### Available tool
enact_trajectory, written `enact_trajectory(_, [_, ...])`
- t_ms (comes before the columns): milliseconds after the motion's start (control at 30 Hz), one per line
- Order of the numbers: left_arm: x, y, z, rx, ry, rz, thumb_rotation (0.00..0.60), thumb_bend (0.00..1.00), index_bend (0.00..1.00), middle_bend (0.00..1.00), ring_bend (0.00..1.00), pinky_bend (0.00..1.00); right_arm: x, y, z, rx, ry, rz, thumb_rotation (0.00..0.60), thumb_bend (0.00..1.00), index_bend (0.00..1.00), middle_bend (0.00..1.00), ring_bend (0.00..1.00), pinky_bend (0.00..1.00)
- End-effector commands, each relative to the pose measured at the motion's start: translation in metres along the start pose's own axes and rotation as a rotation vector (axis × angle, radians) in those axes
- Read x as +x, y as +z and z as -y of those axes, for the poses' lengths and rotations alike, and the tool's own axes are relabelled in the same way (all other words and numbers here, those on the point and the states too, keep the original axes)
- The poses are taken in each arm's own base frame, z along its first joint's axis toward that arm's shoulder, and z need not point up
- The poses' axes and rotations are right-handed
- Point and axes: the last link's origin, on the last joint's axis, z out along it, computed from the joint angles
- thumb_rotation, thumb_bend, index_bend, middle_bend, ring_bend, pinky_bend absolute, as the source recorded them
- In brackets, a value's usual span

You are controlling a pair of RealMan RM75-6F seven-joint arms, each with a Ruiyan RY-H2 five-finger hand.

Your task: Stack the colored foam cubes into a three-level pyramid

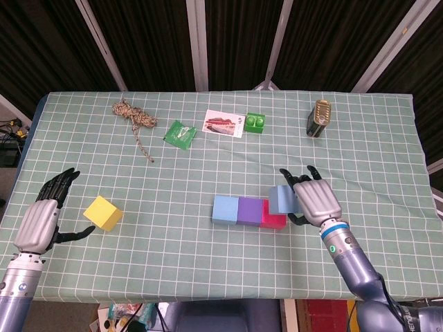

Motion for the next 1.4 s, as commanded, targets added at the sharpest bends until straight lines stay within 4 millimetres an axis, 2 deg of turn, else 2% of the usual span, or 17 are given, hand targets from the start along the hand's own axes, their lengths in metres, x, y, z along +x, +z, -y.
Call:
enact_trajectory(33, [0.0, 0.0, 0.0, 0.0, -0.003, 0.0, 0.6, 0.15, 0.0, 0.0, 0.0, 0.0, -0.003, 0.001, 0.012, 0.014, 0.001, 0.01, 0.6, 0.31, 0.0, 0.4, 0.26, 0.0])
enact_trajectory(433, [0.003, 0.0, -0.001, -0.001, -0.012, 0.004, 0.6, 0.15, 0.0, 0.0, 0.0, 0.0, -0.016, 0.009, 0.045, 0.012, -0.063, 0.063, 0.6, 0.31, 0.0, 0.42, 0.27, 0.0])
enact_trajectory(667, [0.007, 0.0, 0.0, 0.001, -0.024, -0.002, 0.6, 0.15, 0.0, 0.0, 0.0, 0.0, -0.014, 0.018, 0.062, -0.026, -0.081, 0.077, 0.6, 0.31, 0.0, 0.44, 0.27, 0.0])
enact_trajectory(1400, [0.014, -0.002, 0.0, -0.005, -0.049, -0.009, 0.6, 0.15, 0.0, 0.0, 0.0, 0.0, 0.0, 0.031, 0.086, -0.133, -0.148, 0.166, 0.6, 0.31, 0.0, 0.47, 0.28, 0.0])
